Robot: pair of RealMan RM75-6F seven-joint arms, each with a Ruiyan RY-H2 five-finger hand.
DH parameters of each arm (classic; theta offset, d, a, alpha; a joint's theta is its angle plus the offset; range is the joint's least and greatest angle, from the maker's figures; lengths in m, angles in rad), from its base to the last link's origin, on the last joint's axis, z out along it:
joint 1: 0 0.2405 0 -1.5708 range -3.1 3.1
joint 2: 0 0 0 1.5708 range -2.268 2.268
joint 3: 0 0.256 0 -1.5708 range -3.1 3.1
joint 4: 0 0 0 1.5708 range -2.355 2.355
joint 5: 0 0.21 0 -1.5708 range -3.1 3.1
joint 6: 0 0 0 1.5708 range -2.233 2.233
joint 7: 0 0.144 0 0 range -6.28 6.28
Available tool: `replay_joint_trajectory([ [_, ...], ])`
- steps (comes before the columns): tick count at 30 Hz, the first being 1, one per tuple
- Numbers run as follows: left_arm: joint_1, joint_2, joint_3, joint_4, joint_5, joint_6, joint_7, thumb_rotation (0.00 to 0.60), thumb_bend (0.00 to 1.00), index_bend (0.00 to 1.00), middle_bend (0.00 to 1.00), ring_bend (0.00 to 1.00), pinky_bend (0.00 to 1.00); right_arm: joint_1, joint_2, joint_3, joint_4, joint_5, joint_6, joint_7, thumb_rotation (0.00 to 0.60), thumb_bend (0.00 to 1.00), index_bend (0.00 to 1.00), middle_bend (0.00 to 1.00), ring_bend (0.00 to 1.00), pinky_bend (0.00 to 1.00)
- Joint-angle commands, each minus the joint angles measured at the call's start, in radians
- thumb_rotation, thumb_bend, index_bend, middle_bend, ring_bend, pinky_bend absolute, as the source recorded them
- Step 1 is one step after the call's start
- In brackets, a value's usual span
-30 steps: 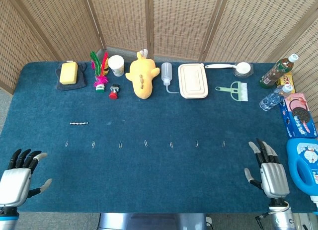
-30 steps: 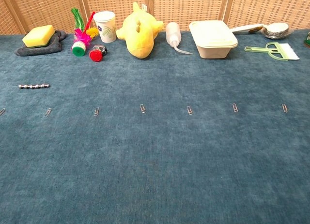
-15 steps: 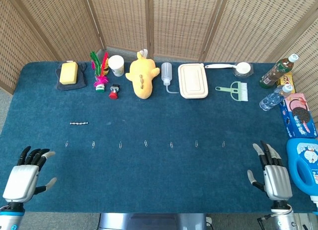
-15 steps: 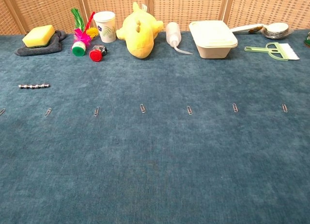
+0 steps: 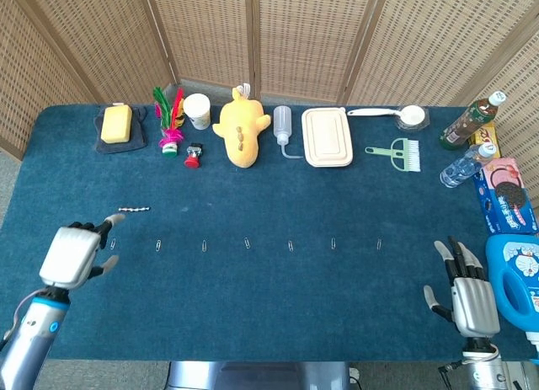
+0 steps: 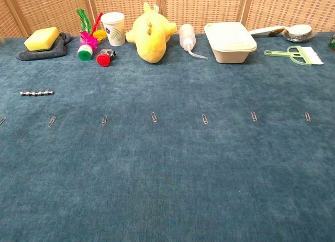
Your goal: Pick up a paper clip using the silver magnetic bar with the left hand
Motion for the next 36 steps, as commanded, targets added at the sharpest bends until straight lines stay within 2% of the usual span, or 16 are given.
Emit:
replay_joint_trajectory([
  [1,-0.101,-0.018,-0.052,0.087,-0.058,-0.127,-0.039,0.51,0.31,0.25,0.99,0.96,0.96,-0.001,-0.001,0.003,0.002,0.004,0.002,0.004,0.6,0.39,0.09,0.06,0.01,0.12],
  [3,-0.132,-0.023,-0.06,0.113,-0.076,-0.165,-0.03,0.495,0.3,0.27,1.0,0.99,0.98,-0.003,-0.003,0.006,0.005,0.009,0.004,0.008,0.6,0.39,0.09,0.06,0.02,0.12],
  [7,-0.193,-0.055,-0.079,0.176,-0.127,-0.226,0.002,0.6,0.3,0.29,1.0,1.0,1.0,-0.008,-0.005,0.006,0.012,0.021,0.002,0.009,0.6,0.39,0.09,0.06,0.03,0.12],
  [11,-0.239,-0.089,-0.095,0.225,-0.213,-0.286,0.013,0.6,0.32,0.36,1.0,1.0,1.0,-0.011,0.0,0.011,0.013,0.029,0.006,0.01,0.6,0.39,0.09,0.06,0.03,0.12],
  [15,-0.273,-0.128,-0.089,0.296,-0.259,-0.312,0.053,0.6,0.33,0.45,1.0,1.0,1.0,-0.012,0.002,0.013,0.015,0.033,0.003,0.013,0.6,0.39,0.09,0.06,0.04,0.12],
  [18,-0.291,-0.161,-0.089,0.345,-0.301,-0.34,0.031,0.6,0.34,0.48,1.0,1.0,1.0,-0.01,0.0,0.013,0.018,0.036,-0.004,0.015,0.6,0.39,0.09,0.06,0.04,0.12],
  [29,-0.347,-0.236,-0.065,0.544,-0.325,-0.393,-0.012,0.6,0.36,0.46,1.0,1.0,1.0,-0.009,-0.004,0.013,0.02,0.043,-0.013,0.009,0.6,0.39,0.09,0.07,0.04,0.12],
  [34,-0.375,-0.263,-0.055,0.61,-0.347,-0.434,-0.017,0.6,0.48,0.45,1.0,1.0,1.0,-0.012,-0.007,0.012,0.023,0.051,-0.017,0.009,0.6,0.39,0.04,0.07,0.05,0.12],
  [36,-0.387,-0.273,-0.049,0.634,-0.353,-0.45,-0.012,0.6,0.49,0.45,1.0,1.0,1.0,-0.012,-0.008,0.012,0.026,0.055,-0.021,0.011,0.6,0.39,0.04,0.07,0.05,0.12],
])
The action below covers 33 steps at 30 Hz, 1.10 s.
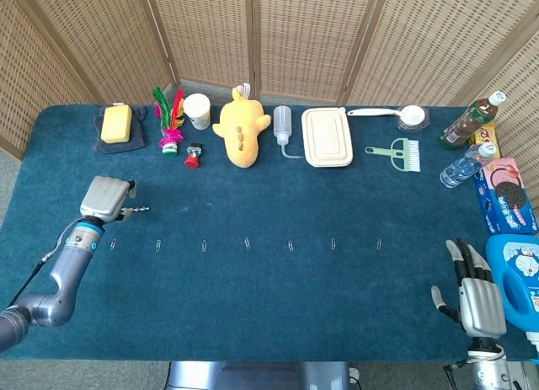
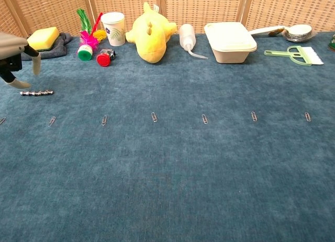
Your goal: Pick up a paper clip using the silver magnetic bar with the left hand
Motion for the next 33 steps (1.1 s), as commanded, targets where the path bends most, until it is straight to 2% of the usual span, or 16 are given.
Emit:
replay_joint_trajectory([
  [1,-0.022,-0.021,0.01,0.035,-0.016,-0.028,0.004,0.6,0.49,0.45,1.0,1.0,1.0,0.0,-0.002,0.0,0.003,0.004,-0.004,0.0,0.6,0.39,0.04,0.07,0.05,0.12],
  [11,-0.059,-0.06,0.018,0.082,-0.056,-0.069,0.0,0.6,0.49,0.45,1.0,1.0,1.0,-0.003,-0.003,0.002,0.006,0.009,-0.003,-0.003,0.6,0.39,0.04,0.07,0.05,0.12],
  [15,-0.064,-0.067,0.026,0.083,-0.061,-0.07,-0.005,0.6,0.58,0.45,1.0,1.0,1.0,-0.004,-0.007,0.0,0.01,0.013,-0.008,0.001,0.6,0.39,0.04,0.07,0.05,0.12],
  [20,-0.07,-0.077,0.035,0.092,-0.065,-0.07,-0.006,0.6,0.61,0.45,1.0,1.0,1.0,-0.006,-0.01,-0.002,0.016,0.013,-0.008,0.007,0.6,0.39,0.04,0.07,0.05,0.12],
  [33,-0.081,-0.084,0.045,0.087,-0.089,-0.066,-0.01,0.6,0.61,0.45,1.0,1.0,1.0,-0.013,-0.003,-0.002,0.009,0.009,0.001,0.008,0.6,0.39,0.04,0.07,0.05,0.12],
])
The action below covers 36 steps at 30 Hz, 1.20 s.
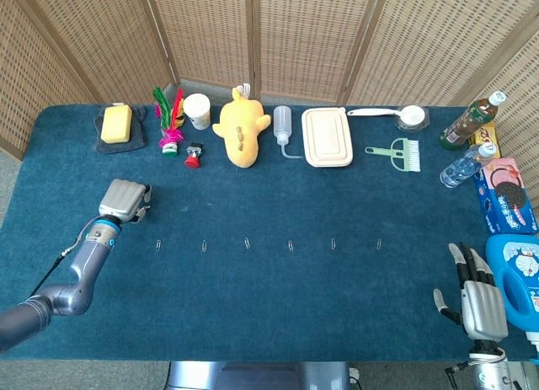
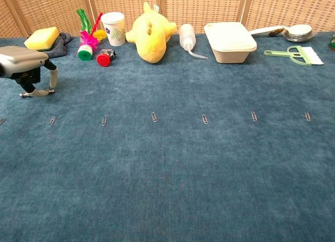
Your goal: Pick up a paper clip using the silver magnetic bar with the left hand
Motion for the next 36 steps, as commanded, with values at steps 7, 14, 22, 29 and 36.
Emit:
replay_joint_trajectory([
  [7,-0.001,0.012,0.009,-0.023,-0.008,0.007,0.001,0.6,0.61,0.45,1.0,1.0,1.0,-0.004,0.003,-0.001,-0.001,-0.001,0.003,0.004,0.6,0.39,0.04,0.07,0.05,0.12],
  [14,-0.009,0.004,0.01,-0.013,-0.025,0.008,0.006,0.6,0.61,0.45,1.0,1.0,1.0,-0.01,0.003,-0.002,-0.002,0.002,0.007,0.004,0.6,0.39,0.04,0.07,0.05,0.12],
  [22,-0.021,-0.005,0.016,0.001,-0.048,-0.003,0.023,0.6,0.61,0.47,1.0,1.0,1.0,-0.015,0.0,-0.002,0.007,0.012,0.003,0.011,0.6,0.39,0.04,0.07,0.05,0.12],
  [29,-0.031,-0.009,0.02,0.005,-0.083,-0.016,0.048,0.6,0.61,0.48,1.0,1.0,1.0,-0.017,0.001,0.0,0.009,0.013,0.005,0.015,0.6,0.39,0.04,0.07,0.05,0.12],
  [36,-0.036,-0.004,0.029,0.003,-0.112,-0.017,0.077,0.6,0.62,0.5,1.0,1.0,1.0,-0.021,-0.001,0.001,0.016,0.018,0.003,0.023,0.6,0.39,0.04,0.07,0.05,0.12],
])
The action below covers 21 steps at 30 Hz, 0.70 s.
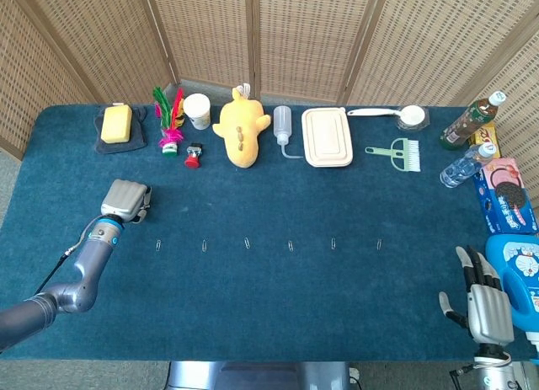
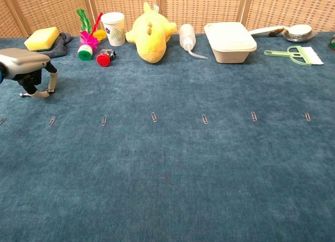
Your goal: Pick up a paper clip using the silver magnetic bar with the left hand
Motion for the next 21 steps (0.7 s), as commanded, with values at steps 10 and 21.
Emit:
replay_joint_trajectory([
  [10,-0.017,0.02,0.024,-0.026,-0.094,-0.019,0.092,0.6,0.65,0.55,1.0,1.0,1.0,-0.006,-0.002,0.001,0.013,0.003,0.001,0.017,0.6,0.39,0.04,0.07,0.05,0.12],
  [21,-0.022,0.095,0.0,-0.143,-0.11,0.032,0.074,0.6,0.66,0.59,1.0,1.0,1.0,-0.01,-0.002,0.003,0.019,-0.005,0.01,0.033,0.6,0.39,0.04,0.07,0.05,0.12],
])
